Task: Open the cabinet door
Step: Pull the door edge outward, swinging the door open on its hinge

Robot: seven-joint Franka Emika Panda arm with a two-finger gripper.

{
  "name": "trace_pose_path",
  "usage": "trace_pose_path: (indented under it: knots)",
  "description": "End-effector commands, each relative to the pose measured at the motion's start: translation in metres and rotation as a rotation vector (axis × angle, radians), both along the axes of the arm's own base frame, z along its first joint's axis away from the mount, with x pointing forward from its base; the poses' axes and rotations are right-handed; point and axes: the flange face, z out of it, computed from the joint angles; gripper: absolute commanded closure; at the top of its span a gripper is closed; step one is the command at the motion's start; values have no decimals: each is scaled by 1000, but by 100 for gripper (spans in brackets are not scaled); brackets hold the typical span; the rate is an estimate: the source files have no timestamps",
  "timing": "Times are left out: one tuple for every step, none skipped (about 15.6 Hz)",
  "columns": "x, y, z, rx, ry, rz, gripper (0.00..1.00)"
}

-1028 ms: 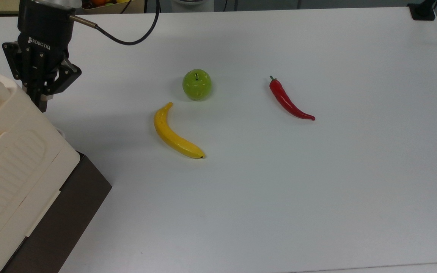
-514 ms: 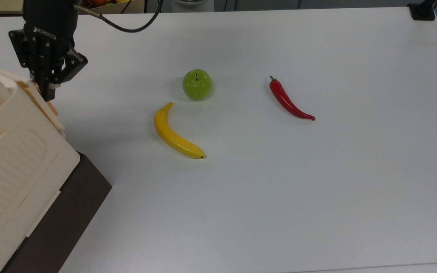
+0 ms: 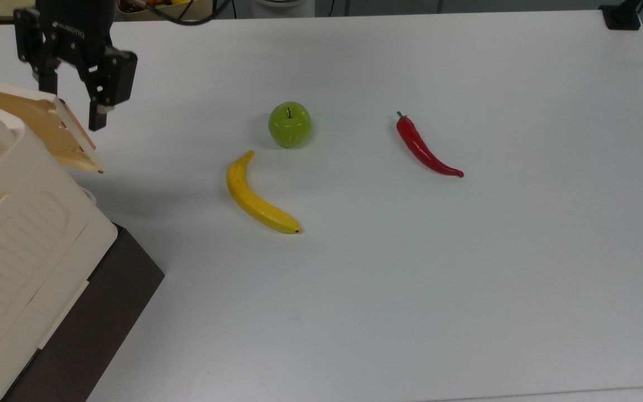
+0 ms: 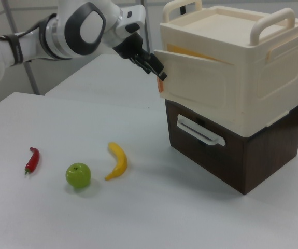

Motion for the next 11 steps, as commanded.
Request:
trace_pose_path:
  knots:
    - [-20, 1, 30, 17, 10, -15, 0]
    - [-21, 1, 41, 17, -3, -18, 0]
    - [-23, 1, 50, 25, -11, -22, 0]
    - [-24, 1, 60, 36, -31, -23, 0]
    - [-24, 1, 66, 39, -46, -22, 0]
    - [-23, 1, 72, 36, -64, -21, 0]
    - [-21, 2, 83, 32, -105, -15, 0]
    - [-18, 3, 87, 29, -140, -10, 0]
    - [-16, 4, 90, 24, -175, 0, 0]
    - [-14, 4, 92, 22, -208, 7, 0]
    - [-8, 5, 86, 18, -223, 14, 0]
